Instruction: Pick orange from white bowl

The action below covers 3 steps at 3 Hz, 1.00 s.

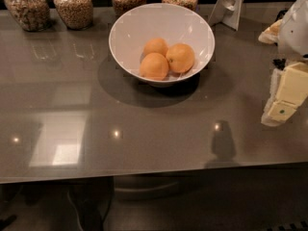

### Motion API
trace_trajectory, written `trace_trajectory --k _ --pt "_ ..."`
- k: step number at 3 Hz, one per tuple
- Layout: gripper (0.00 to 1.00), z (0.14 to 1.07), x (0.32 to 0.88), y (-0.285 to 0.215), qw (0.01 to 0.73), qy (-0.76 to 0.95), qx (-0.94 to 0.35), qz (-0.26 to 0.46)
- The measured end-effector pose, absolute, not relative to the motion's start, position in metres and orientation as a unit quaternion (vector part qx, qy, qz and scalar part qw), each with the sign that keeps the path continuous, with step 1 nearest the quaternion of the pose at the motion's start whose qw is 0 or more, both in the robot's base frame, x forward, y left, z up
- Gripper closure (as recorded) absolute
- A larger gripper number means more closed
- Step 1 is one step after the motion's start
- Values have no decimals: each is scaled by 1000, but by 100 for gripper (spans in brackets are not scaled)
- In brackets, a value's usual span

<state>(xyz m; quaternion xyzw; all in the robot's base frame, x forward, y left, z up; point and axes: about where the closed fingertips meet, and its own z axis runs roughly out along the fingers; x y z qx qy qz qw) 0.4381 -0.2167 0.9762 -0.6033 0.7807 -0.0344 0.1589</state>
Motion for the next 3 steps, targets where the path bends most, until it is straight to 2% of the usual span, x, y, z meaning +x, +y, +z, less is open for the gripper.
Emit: trace_trajectory --k 1,2,3 --pt "0 976 438 -217 159 781 -603 -34" --pt "0 978 450 -209 204 771 -602 -25" --pt "0 985 476 -197 280 750 -598 -11"
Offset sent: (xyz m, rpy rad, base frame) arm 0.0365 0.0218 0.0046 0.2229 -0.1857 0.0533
